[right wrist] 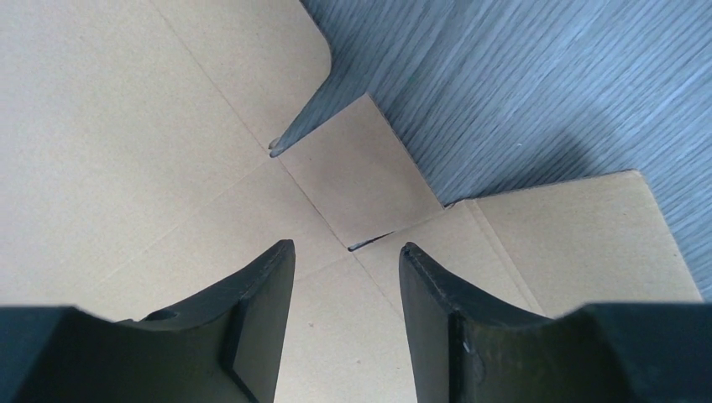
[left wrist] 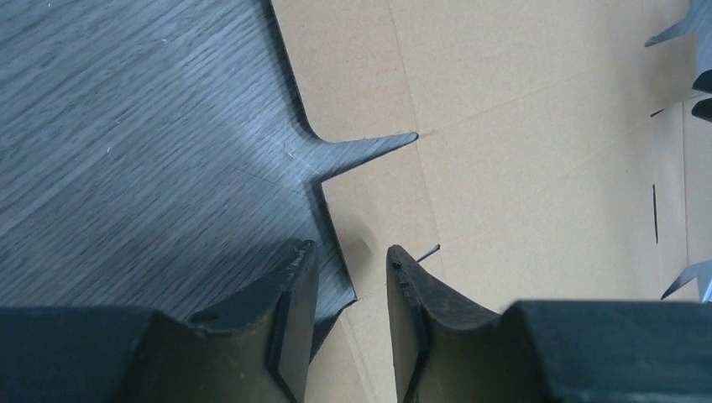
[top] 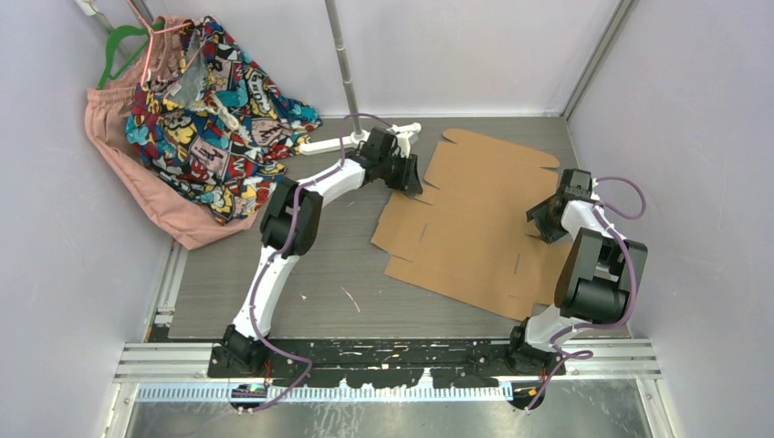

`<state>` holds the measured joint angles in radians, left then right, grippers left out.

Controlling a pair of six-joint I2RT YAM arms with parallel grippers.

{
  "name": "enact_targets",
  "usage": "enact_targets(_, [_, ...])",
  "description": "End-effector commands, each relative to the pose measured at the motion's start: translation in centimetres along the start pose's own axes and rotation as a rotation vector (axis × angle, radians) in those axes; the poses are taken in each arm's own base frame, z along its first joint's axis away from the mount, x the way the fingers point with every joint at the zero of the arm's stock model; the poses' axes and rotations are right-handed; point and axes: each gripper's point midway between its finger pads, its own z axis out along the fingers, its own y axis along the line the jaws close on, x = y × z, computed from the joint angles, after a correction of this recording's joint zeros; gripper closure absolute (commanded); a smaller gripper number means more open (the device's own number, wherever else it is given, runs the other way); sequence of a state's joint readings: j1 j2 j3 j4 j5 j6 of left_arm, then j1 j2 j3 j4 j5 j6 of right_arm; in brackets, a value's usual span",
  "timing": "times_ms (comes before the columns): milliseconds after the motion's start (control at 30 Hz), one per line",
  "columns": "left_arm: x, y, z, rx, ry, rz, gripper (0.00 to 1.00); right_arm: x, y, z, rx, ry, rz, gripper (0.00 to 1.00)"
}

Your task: Fold the paper box

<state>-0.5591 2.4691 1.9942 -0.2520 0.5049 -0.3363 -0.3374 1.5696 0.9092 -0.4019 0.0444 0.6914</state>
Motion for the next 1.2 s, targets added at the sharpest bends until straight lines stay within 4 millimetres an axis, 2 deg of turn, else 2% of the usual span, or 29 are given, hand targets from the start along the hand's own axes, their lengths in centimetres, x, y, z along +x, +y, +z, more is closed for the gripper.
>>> enact_targets(0, [-2.0,-2.1,-2.0,0.004,-0.031,0.019,0.64,-2.6,1.9,-1.9,-0.049,-0.081,0.003,0.45])
enact_targets(433, [-2.6,-4.5,-1.5,0.098,-0.052,0.015,0.64,-2.6,2.5,-2.1,-0.069,-0.078,0.006,0.45])
enact_targets(533, [-2.6,-4.7,-1.5,0.107,-0.052,0.009,0.69,-2.6,2.6,-2.1,-0.072,-0.078,0.006,0.45])
enact_targets(667, [-2.6,-4.8,-1.6,0.108,-0.047,-0.002,0.81,-2.5,2.6,-2.1,-0.077,-0.073,0.006,0.45])
enact_targets(933, [-3.6,-5.7,-2.1,0.129,-0.067,-0.017,0.84,-2.3,2.8,-2.0,-0.088,-0.064,0.004,0.45])
enact_targets(1067, [-3.7,-5.5,-2.5,0.115,-0.069,-0.013,0.84,-3.0,2.8,-2.5,-0.08,-0.088,-0.006,0.41])
enact_targets(1167, [-4.4,-4.3,-3.6,0.082,-0.076,-0.027,0.81,-3.6,3.1,-2.9,-0.086,-0.105,-0.018,0.37])
